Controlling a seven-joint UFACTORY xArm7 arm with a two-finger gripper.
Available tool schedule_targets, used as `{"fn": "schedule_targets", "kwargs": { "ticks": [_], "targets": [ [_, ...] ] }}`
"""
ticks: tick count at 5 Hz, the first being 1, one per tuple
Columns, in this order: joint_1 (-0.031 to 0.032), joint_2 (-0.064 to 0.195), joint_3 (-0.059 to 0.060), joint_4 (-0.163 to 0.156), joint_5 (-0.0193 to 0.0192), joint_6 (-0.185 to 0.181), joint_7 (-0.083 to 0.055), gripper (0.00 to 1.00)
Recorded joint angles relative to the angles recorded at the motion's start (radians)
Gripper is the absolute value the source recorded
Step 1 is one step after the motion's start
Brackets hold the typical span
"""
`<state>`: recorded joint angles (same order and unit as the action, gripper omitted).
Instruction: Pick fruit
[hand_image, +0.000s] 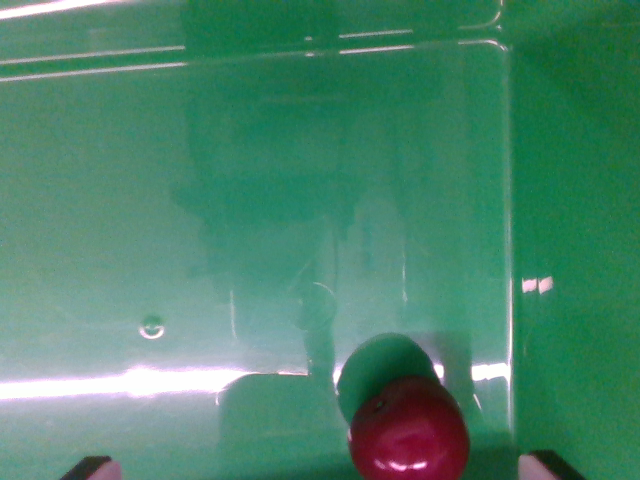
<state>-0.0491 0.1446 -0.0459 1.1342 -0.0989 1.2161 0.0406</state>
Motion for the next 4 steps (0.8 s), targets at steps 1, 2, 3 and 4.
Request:
{"fn": "schedule_targets", "kwargs": {
  "ticks": [1, 2, 3, 4],
  "targets": [
    [0.0, 0.0, 0.0, 0.0, 0.0, 0.0, 0.0, 0.0],
    [-0.0032, 0.01, -0.003, -0.039, -0.0172, -0.048, -0.002, 0.0],
    [-0.0032, 0.01, -0.003, -0.039, -0.0172, -0.048, -0.002, 0.0],
    [-0.0063, 0.019, -0.006, -0.078, -0.034, -0.096, -0.005, 0.0]
  ]
}}
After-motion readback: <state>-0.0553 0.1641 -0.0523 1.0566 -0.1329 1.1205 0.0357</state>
